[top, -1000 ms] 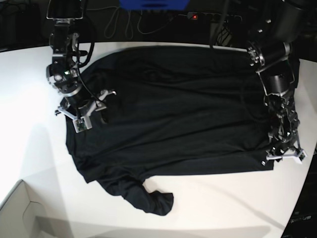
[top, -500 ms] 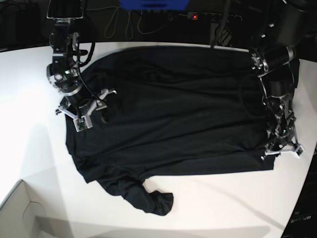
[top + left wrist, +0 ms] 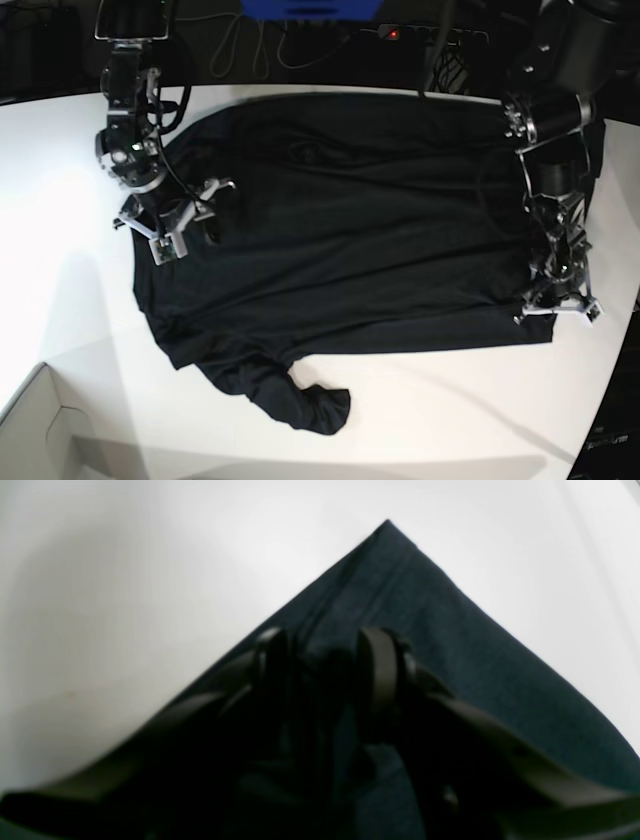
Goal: Layout the t-shirt on the table in an organized manner, then fold the t-shirt properly
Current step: 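Hold shirt edges with both grippers and pull them apart to flatten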
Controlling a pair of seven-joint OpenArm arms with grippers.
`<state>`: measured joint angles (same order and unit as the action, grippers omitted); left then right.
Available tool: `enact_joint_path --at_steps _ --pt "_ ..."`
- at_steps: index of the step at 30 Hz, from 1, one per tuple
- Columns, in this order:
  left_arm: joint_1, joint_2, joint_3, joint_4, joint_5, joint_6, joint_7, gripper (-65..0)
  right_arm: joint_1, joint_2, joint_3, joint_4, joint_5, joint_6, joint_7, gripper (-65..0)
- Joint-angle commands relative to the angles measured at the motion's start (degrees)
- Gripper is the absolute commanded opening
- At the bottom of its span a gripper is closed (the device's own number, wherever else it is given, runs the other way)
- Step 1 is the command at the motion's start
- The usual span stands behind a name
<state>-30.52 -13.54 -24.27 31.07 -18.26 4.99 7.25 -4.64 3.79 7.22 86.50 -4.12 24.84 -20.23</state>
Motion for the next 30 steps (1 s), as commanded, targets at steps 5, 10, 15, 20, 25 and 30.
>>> enact_joint_path --at_steps 5,10,15,20,25,30 --pt "-2.84 -0.83 0.14 0.8 -0.07 0.06 -1.49 -44.7 0.73 0.3 0.12 0.84 0.65 -0.09 1.64 -30.6" --pt "-2.84 -0.83 -0.04 0.8 -0.07 0.06 -1.49 -65.0 0.73 0.3 0.12 0.84 0.65 -0.09 1.64 -30.6" --pt "-2.84 -0.83 0.14 0.71 -0.07 0.06 -1.49 -65.0 0.73 0.3 0.12 0.84 0.65 -0.09 1.64 -30.6" --pt "-2.84 -0.83 -0.04 0.89 -0.07 0.06 -1.31 -64.5 0.73 0.21 0.12 0.84 0.65 -0.09 1.64 -30.6" --pt "-2.93 -0.92 -0.12 0.97 -0.16 0.15 -1.22 -57.7 0.73 0.12 0.12 0.84 0.65 -0.09 1.64 -30.6" --pt "-2.58 -0.92 -0.12 0.97 -0.16 0.15 -1.22 -36.6 0.73 0.03 0.12 0.84 0.65 -0.09 1.64 -30.6"
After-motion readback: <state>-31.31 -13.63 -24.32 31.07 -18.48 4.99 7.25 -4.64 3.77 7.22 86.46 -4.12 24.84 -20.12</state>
